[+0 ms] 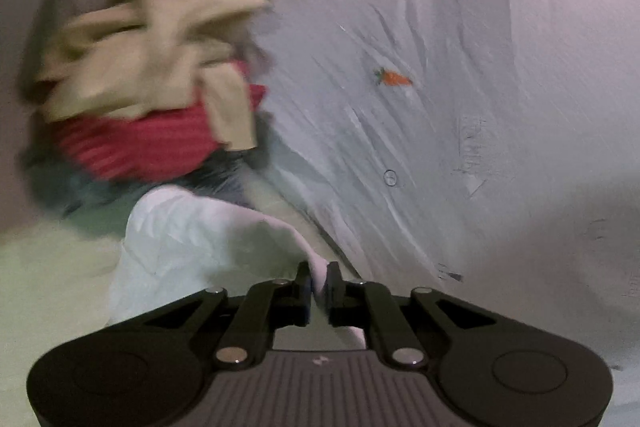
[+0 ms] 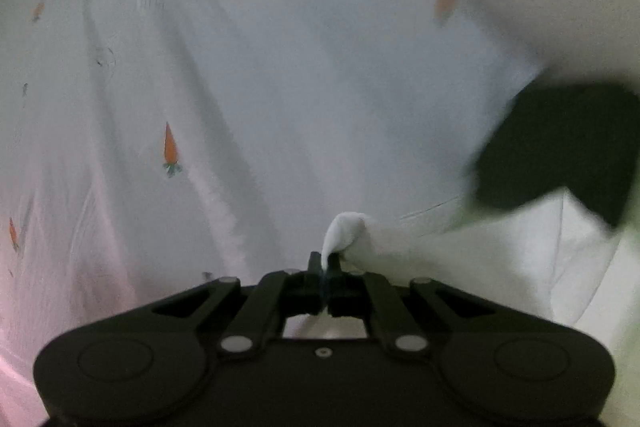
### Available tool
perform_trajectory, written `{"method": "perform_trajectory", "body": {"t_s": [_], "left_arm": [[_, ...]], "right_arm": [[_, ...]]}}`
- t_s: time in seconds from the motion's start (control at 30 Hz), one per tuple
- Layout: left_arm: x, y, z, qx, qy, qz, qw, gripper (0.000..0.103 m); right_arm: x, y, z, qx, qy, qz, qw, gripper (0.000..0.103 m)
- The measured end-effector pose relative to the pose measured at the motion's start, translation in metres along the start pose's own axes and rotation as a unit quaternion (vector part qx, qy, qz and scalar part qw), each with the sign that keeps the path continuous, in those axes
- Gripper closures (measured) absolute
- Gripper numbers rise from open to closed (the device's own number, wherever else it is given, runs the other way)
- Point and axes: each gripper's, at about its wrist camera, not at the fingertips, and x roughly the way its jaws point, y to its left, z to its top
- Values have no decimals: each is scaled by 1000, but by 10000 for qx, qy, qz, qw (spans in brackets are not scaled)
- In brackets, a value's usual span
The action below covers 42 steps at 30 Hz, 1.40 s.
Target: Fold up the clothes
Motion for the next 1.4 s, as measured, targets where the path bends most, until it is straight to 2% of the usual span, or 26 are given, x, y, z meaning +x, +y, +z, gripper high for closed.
{"method": "perform_trajectory", "body": {"t_s": [0.03, 0.07, 0.13, 0.2, 0.23, 0.27, 0.33, 0.43, 0.5, 0.6, 0.7, 0.8, 0.9, 1.03, 1.07, 1.1, 1.13, 1.17, 1.2, 1.27, 1.3, 1.4], "left_arm": [[26, -11, 4, -46, 22, 100, 9999, 79], [42, -18, 5, -80, 40, 137, 9999, 76], [61, -32, 4, -158, 61, 163, 9997, 69], [68, -38, -4, -137, 36, 62, 9999, 42], [67, -35, -12, -30, 47, 57, 10000, 37], [68, -31, -21, 137, 151, 150, 9997, 34], [69, -17, -40, 510, 515, 489, 9962, 34], [65, 16, -67, 729, 892, 1050, 9878, 34], [59, 38, -82, 684, 1139, 1433, 9807, 33], [58, 64, -97, 403, 1491, 1688, 9735, 32], [66, 74, -106, 287, 1623, 1895, 9680, 30], [74, 75, -109, 138, 1666, 1779, 9697, 28], [84, 77, -109, -260, 1782, 1564, 9711, 23], [92, 78, -111, -443, 1875, 1618, 9678, 26], [92, 78, -112, -473, 1905, 1605, 9673, 33], [92, 79, -113, -542, 1931, 1522, 9678, 44], [90, 80, -113, -605, 1925, 1467, 9684, 48], [90, 81, -114, -636, 1896, 1467, 9688, 58], [89, 83, -114, -657, 1867, 1481, 9690, 68], [88, 87, -114, -723, 1817, 1528, 9687, 77], [87, 90, -114, -814, 1788, 1509, 9688, 80], [76, 98, -111, -941, 1684, 1412, 9710, 83]], "right_arm": [[33, 0, 2, 153, 134, 27, 9998, 93], [60, 5, 3, 127, 175, -150, 9997, 69], [102, 13, 0, 26, 236, -463, 9986, 49], [102, 11, -19, -280, 216, -610, 9975, 38], [102, 10, -28, -433, 206, -683, 9965, 27], [102, 9, -38, -586, 196, -756, 9952, 24], [93, -7, -62, -991, 414, -1216, 9868, 25], [61, -49, -99, -1355, 736, -2163, 9641, 25], [40, -72, -114, -1288, 811, -2719, 9502, 25], [15, -100, -128, -1125, 787, -3303, 9339, 25], [13, -113, -132, -1065, 801, -3457, 9288, 24], [29, -110, -131, -1258, 786, -3411, 9282, 24], [58, -107, -129, -1468, 807, -3480, 9224, 24], [83, -111, -134, -1817, 893, -3951, 8961, 23], [86, -110, -138, -2024, 955, -4001, 8887, 23], [87, -109, -142, -2208, 1015, -4018, 8829, 23], [87, -107, -147, -2369, 1054, -4002, 8790, 29], [85, -106, -151, -2492, 1064, -3931, 8787, 43], [84, -104, -155, -2610, 1082, -3877, 8774, 51], [79, -100, -158, -2757, 1146, -3796, 8756, 93], [76, -99, -159, -2762, 1153, -3755, 8772, 97], [61, -96, -159, -2804, 1080, -3692, 8794, 99]]}}
